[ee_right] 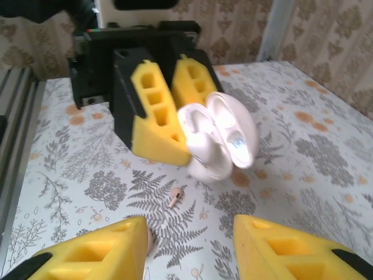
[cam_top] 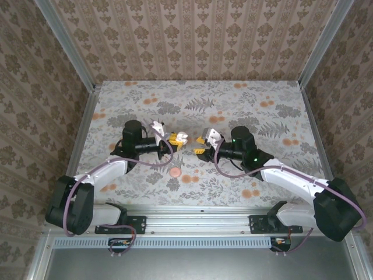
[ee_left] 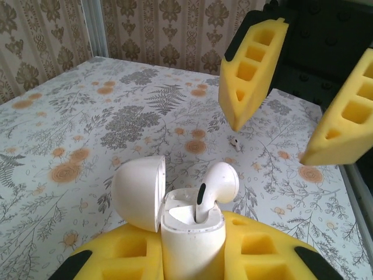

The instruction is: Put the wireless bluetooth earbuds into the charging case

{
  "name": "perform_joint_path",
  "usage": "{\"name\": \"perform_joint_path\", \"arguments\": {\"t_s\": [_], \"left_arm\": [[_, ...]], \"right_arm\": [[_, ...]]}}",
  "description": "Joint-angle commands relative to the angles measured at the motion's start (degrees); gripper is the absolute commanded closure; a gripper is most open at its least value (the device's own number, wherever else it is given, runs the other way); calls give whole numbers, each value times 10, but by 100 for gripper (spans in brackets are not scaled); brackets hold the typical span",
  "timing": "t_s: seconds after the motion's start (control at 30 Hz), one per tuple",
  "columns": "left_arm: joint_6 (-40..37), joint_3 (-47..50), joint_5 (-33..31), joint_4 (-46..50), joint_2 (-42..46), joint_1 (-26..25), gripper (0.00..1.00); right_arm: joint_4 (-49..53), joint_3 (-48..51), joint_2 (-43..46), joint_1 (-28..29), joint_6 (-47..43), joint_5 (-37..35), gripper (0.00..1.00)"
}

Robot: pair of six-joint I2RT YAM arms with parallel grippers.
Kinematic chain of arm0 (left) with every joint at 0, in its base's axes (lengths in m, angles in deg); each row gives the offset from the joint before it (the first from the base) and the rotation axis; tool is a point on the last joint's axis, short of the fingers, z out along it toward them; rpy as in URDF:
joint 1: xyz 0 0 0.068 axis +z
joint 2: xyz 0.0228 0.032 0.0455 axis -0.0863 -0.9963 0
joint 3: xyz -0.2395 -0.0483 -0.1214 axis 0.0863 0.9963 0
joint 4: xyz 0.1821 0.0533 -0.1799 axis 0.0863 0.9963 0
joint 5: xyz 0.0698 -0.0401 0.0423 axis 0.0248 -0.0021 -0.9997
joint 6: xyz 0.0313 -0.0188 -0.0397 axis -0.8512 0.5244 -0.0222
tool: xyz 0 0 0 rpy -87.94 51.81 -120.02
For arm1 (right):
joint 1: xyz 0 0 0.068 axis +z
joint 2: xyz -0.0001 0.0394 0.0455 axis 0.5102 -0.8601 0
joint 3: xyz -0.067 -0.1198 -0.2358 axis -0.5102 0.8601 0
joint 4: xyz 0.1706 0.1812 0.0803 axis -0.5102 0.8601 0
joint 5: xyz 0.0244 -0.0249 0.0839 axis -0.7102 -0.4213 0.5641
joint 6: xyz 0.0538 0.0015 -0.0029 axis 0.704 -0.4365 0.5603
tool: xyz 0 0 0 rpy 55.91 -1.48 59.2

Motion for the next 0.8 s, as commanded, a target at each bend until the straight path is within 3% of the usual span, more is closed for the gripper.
{"name": "perform_joint_path", "arguments": {"t_s": [0.0, 0.47, 0.77], "left_arm": [[-24, 7, 15, -11, 14, -6, 91], [-25, 5, 15, -8, 17, -11, 91], [-25, 3, 12, -6, 19, -11, 91]], "right_arm": [[-36, -15, -21, -3, -77, 50, 55], [-68, -46, -66, -2, -71, 58, 54], [-59, -61, -86, 0, -75, 85, 59]]}}
